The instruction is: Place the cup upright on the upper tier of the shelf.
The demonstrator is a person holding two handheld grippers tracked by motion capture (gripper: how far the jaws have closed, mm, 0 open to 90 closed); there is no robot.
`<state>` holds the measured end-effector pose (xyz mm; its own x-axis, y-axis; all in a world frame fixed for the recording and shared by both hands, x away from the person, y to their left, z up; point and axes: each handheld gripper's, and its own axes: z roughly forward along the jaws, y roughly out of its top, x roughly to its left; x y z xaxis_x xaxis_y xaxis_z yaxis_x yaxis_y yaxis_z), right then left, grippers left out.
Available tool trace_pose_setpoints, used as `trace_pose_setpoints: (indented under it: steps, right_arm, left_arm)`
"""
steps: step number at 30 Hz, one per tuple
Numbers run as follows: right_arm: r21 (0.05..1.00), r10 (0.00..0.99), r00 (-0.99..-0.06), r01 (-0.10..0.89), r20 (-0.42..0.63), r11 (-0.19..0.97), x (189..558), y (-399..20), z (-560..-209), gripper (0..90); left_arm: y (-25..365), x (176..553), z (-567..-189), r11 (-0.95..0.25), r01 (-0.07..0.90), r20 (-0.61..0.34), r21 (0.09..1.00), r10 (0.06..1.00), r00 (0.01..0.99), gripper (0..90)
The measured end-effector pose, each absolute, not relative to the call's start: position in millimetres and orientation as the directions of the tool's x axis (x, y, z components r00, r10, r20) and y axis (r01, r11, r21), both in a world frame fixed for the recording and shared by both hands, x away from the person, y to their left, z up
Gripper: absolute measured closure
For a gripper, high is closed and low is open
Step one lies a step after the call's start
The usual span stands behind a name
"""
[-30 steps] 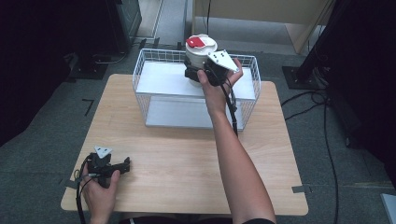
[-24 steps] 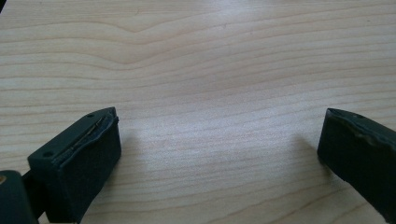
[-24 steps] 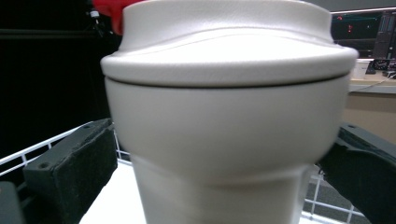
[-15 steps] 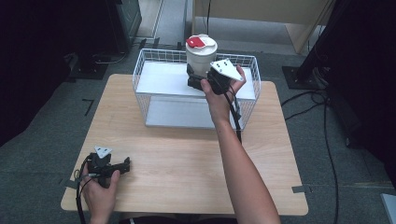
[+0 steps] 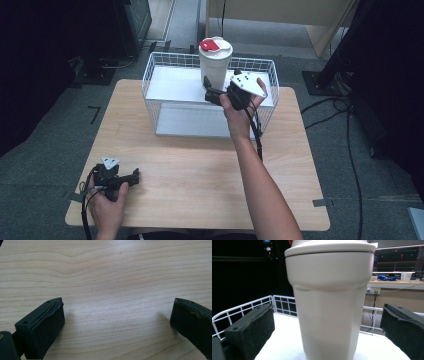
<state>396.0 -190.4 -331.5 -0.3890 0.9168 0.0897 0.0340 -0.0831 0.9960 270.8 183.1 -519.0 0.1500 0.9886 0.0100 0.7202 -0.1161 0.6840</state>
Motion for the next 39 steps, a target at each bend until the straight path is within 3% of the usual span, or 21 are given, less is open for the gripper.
trace_pose_setpoints:
  steps: [39]
  right_arm:
    - [0.998, 0.925, -0.376, 0.015, 0.055, -0.053, 331, -233, -358, 0.0]
  left_arm:
    - [183, 271, -519, -0.116, 0.719, 0.010, 0.685, 0.989, 0.150, 0.0]
